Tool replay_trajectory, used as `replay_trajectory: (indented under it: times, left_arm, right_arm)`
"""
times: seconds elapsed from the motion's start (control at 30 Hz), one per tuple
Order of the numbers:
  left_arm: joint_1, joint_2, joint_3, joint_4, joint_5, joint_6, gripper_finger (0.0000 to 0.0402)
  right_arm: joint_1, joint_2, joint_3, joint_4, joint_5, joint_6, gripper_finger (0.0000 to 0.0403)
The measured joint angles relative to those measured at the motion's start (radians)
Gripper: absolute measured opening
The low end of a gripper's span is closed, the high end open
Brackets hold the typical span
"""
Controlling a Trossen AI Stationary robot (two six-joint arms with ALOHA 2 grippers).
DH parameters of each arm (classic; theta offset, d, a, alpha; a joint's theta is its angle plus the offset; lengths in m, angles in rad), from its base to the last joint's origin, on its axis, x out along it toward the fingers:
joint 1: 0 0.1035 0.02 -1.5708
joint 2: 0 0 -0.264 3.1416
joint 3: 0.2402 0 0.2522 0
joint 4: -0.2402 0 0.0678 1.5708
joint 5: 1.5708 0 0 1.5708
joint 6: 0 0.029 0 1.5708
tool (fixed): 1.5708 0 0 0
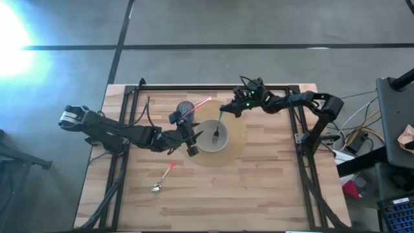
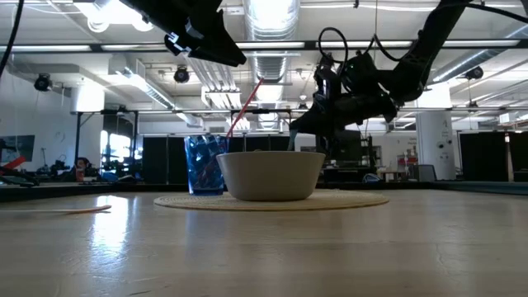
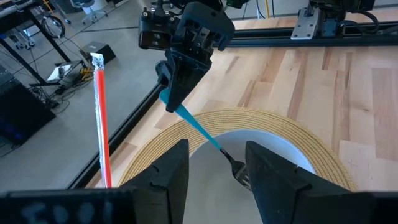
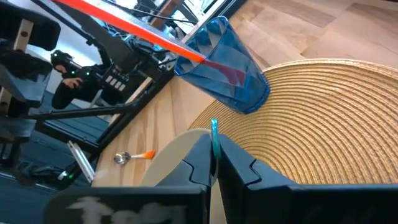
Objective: Pick & Place Utensil
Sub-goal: Put the blue fork into the gray bowl on the brown mat
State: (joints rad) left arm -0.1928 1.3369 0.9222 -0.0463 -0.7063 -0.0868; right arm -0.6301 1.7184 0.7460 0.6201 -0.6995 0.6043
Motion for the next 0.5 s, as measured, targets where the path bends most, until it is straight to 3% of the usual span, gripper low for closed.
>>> replay_trajectory:
  times: [0.5]
  left_arm:
    - [0.0,0.0,0.0,0.0,0.0,0.0,0.0152]
  right_arm:
    - [0.024,0.0,-0.002,-0.015,0.049,-0.093,0.0008]
